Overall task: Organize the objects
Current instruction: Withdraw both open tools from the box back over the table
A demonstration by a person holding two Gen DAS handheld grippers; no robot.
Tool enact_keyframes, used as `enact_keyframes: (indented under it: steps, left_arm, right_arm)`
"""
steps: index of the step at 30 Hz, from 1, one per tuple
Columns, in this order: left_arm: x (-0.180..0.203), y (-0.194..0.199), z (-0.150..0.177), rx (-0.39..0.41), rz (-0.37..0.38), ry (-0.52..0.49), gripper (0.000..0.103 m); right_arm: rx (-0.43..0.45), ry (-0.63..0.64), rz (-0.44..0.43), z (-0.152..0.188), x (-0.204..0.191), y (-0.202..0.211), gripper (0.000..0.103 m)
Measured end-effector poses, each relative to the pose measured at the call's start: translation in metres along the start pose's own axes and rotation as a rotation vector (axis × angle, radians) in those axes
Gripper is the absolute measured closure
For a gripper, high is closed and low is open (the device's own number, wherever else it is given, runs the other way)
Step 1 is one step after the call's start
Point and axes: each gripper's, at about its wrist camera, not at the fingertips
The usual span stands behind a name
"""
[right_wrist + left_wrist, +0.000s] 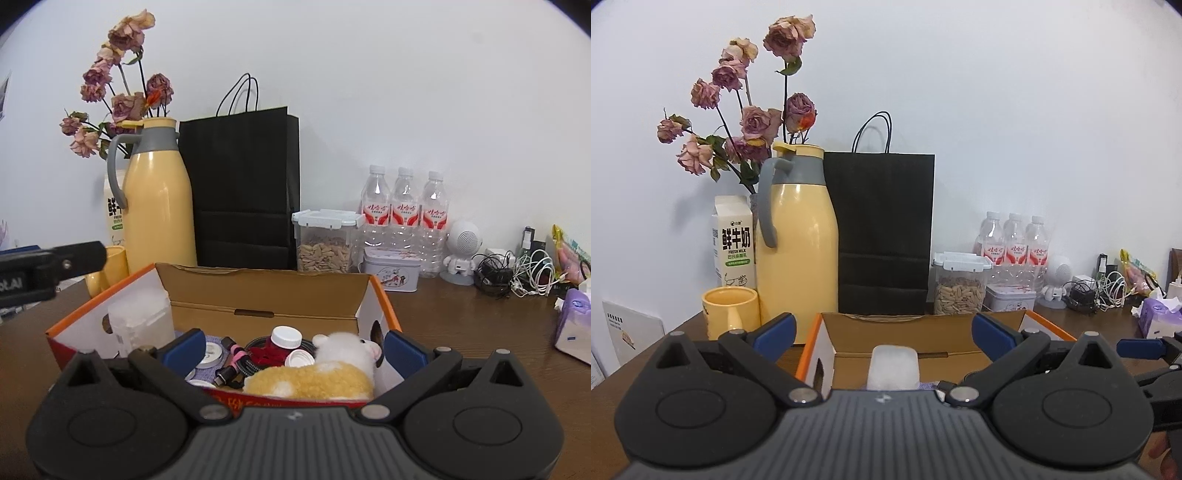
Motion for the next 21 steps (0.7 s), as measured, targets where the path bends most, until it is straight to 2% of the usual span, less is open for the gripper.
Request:
enact_keyframes:
  steps: [6, 12, 21]
  left_arm:
    - [-0.014, 0.013, 0.011, -0.043, -0.008, -0.014, 0.000]
    - [-0.030, 0.028, 0.032, -0.146, -0.022, -0.014, 0.000]
    - [-0.061, 0.053, 0.057, -0.208, -0.099, 0.017, 0.000]
  right_arm:
    - [-0.004, 0.028, -0.022, 0.008, -0.002, 0.018, 0.000]
    - [-0.032, 0.048, -0.041, 0.020, -0.006, 0.029, 0.000]
    - [-0.085, 0.072, -0.085, 0.043, -0.010, 0.052, 0.000]
Point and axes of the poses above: each gripper's, at about its wrist camera, not at the fingertips, and y roughly against the way its jaws point, x to its right, z to its underside, and after that the axes turned 5 degrees about -y, right-handed
